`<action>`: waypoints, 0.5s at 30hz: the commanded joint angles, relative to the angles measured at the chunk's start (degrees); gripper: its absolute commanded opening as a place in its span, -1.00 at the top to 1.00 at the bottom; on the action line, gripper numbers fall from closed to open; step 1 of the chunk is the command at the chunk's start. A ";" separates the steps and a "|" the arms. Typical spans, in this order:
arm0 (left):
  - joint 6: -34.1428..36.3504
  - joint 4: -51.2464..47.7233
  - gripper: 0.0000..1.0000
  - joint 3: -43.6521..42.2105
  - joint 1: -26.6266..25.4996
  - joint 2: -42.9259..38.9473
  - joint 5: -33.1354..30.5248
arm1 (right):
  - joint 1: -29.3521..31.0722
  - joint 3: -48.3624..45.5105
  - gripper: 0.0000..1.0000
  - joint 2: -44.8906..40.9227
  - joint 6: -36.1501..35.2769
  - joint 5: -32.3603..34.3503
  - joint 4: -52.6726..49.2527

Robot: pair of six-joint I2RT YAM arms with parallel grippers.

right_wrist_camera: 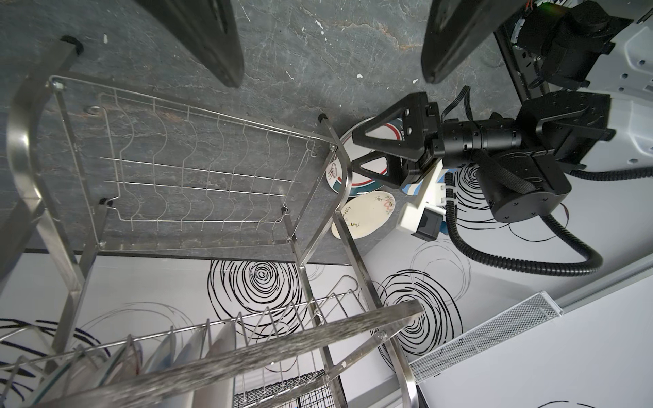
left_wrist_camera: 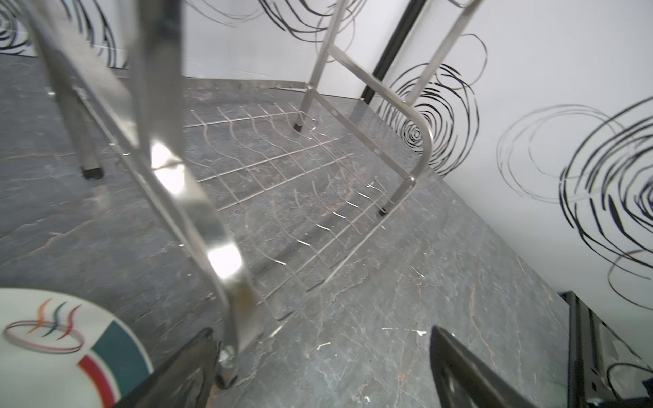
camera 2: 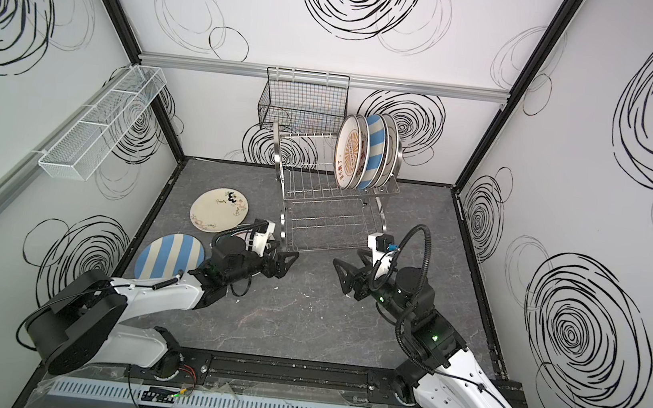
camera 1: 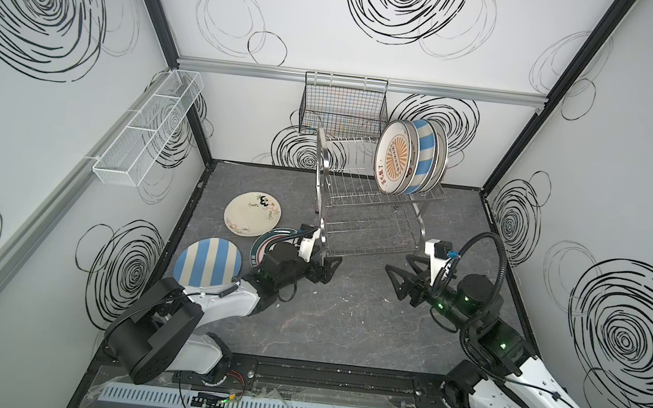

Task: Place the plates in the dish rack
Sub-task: 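Move both grippers to the green-and-red-rimmed plate's rim on the table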

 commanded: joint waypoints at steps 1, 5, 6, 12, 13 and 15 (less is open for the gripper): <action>2.04 3.77 -0.92 1.49 -0.37 2.66 1.22 | -0.24 -0.56 -0.66 -0.55 0.68 -0.21 1.20; 2.28 3.76 -0.92 2.23 -0.55 4.18 2.00 | -0.22 -0.29 -0.66 -1.16 0.84 -0.22 0.57; 2.34 3.69 -0.92 2.52 -0.71 4.43 2.24 | -0.24 -0.30 -0.66 -1.42 0.89 -0.06 0.48; 3.57 3.75 -0.92 4.50 -4.06 5.95 4.02 | -0.24 -0.56 -0.66 -2.11 0.97 0.32 -0.31; 3.76 3.76 -0.92 5.01 -4.83 6.50 4.55 | -0.24 -0.57 -0.66 -2.13 0.94 0.47 -0.49; 3.85 4.08 -0.92 5.92 -6.39 7.60 5.35 | -0.19 -0.41 -0.66 -2.21 0.98 0.66 -0.91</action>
